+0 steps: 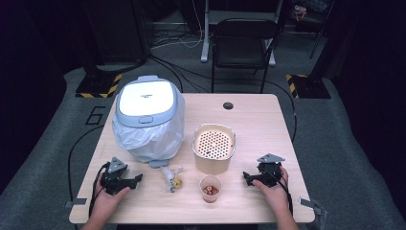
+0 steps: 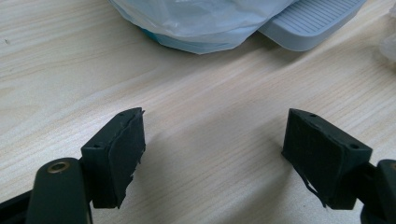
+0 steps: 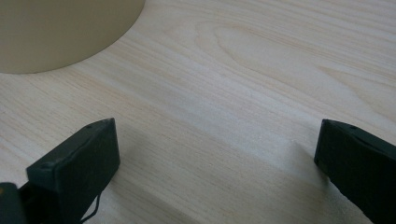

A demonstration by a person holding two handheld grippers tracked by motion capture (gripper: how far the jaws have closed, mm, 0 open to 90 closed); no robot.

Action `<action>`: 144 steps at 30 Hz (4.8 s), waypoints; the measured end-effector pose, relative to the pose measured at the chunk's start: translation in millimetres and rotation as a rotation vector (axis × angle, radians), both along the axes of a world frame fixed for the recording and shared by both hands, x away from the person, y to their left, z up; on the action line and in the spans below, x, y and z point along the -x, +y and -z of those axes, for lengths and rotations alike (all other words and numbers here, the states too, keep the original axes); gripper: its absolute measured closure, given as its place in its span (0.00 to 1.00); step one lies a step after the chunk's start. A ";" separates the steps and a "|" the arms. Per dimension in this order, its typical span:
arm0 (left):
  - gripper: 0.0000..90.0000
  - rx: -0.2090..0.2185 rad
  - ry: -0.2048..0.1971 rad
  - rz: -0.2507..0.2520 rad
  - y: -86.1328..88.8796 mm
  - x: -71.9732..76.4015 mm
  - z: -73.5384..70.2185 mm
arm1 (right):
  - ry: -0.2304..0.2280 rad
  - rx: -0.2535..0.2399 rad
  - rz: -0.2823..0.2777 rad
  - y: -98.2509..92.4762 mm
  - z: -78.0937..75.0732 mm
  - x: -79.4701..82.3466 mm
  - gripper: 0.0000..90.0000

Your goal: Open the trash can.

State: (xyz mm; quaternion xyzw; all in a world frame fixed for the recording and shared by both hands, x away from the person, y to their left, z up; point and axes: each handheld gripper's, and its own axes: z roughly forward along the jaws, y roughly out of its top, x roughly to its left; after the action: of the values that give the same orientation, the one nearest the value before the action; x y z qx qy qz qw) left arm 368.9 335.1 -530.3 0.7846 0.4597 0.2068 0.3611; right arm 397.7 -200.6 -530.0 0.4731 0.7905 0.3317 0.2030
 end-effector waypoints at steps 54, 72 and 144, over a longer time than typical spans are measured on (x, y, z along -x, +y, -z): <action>1.00 0.071 -0.047 0.019 -41.4 10.8 -41.5 | 0.005 -0.003 -0.012 1.2 -0.2 1.0 0.00; 1.00 -0.139 -0.140 -0.004 -96.9 0.8 -32.1 | 0.005 -0.003 -0.013 1.1 -0.2 1.0 0.00; 1.00 0.012 -0.138 -0.122 -95.3 -8.0 -4.6 | -0.002 -0.024 -0.044 3.5 -5.4 4.2 0.24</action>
State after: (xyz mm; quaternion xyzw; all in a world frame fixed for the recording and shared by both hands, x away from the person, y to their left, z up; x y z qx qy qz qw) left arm 376.8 239.8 -525.7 0.7369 0.4819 0.2792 0.3831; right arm 393.5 -197.1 -524.6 0.4578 0.7964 0.3460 0.1908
